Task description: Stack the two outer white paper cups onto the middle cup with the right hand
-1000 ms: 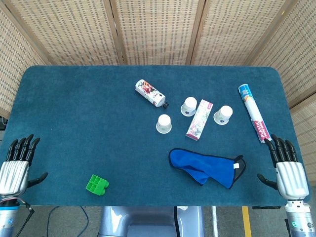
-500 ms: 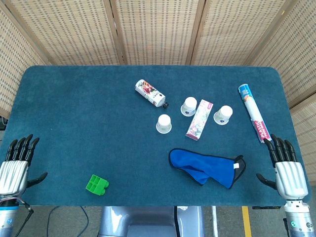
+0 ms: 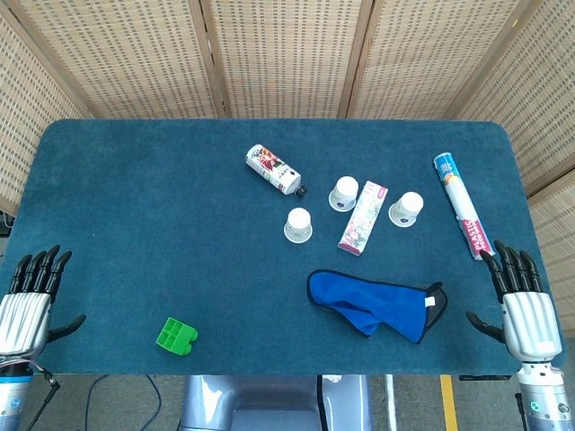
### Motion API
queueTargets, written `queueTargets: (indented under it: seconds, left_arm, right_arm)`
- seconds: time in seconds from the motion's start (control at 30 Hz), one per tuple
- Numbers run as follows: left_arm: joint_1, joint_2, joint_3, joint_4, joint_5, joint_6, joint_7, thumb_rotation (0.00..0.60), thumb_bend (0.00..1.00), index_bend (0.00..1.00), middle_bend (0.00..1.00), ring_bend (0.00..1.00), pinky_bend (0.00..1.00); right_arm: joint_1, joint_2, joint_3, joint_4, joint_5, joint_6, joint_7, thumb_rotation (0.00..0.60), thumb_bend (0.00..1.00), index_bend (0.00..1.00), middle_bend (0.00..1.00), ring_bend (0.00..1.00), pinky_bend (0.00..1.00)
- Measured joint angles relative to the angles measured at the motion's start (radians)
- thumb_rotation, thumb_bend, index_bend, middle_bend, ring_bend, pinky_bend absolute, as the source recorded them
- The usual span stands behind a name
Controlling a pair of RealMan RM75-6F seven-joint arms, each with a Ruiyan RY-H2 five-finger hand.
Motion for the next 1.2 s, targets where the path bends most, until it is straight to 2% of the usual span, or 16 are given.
queueTargets:
  seconds: [0.33,0.47,0.57,0.7,0.9,1.2]
  left_arm:
    - [-0.003,0.001,-0.01,0.005,-0.024,-0.009,-0.003,0.6,0.08,0.0,0.0,0.0,0.0]
    - [-0.005,-0.001,-0.015,0.008,-0.031,-0.011,0.002,0.6,0.08,0.0,0.0,0.0,0.0]
    - [-0.012,-0.008,-0.023,0.013,-0.043,-0.019,0.012,0.6,0.08,0.0,0.0,0.0,0.0]
    - [-0.016,-0.014,-0.026,0.02,-0.05,-0.024,0.018,0.6,0.08,0.0,0.0,0.0,0.0]
    - [-0.02,-0.017,-0.034,0.028,-0.062,-0.028,0.012,0.6,0.08,0.0,0.0,0.0,0.0]
    - [-0.021,-0.014,-0.05,0.037,-0.081,-0.02,-0.009,0.6,0.08,0.0,0.0,0.0,0.0]
  right_arm:
    - [0.03,-0.008,0.024,0.011,0.015,-0.032,0.009,0.6,0.07,0.22,0.02,0.0,0.05]
    - [0.063,0.012,0.058,-0.007,0.039,-0.066,-0.003,0.6,0.09,0.24,0.03,0.0,0.07]
    - [0.117,0.041,0.11,-0.035,0.086,-0.13,-0.025,0.6,0.09,0.24,0.04,0.0,0.08]
    - [0.211,0.085,0.187,-0.078,0.214,-0.265,-0.08,0.6,0.11,0.24,0.04,0.0,0.09]
    - [0.362,0.107,0.267,-0.073,0.439,-0.456,-0.187,0.6,0.14,0.25,0.05,0.0,0.09]
    - [0.561,0.067,0.305,0.064,0.711,-0.646,-0.319,0.6,0.16,0.28,0.06,0.0,0.1]
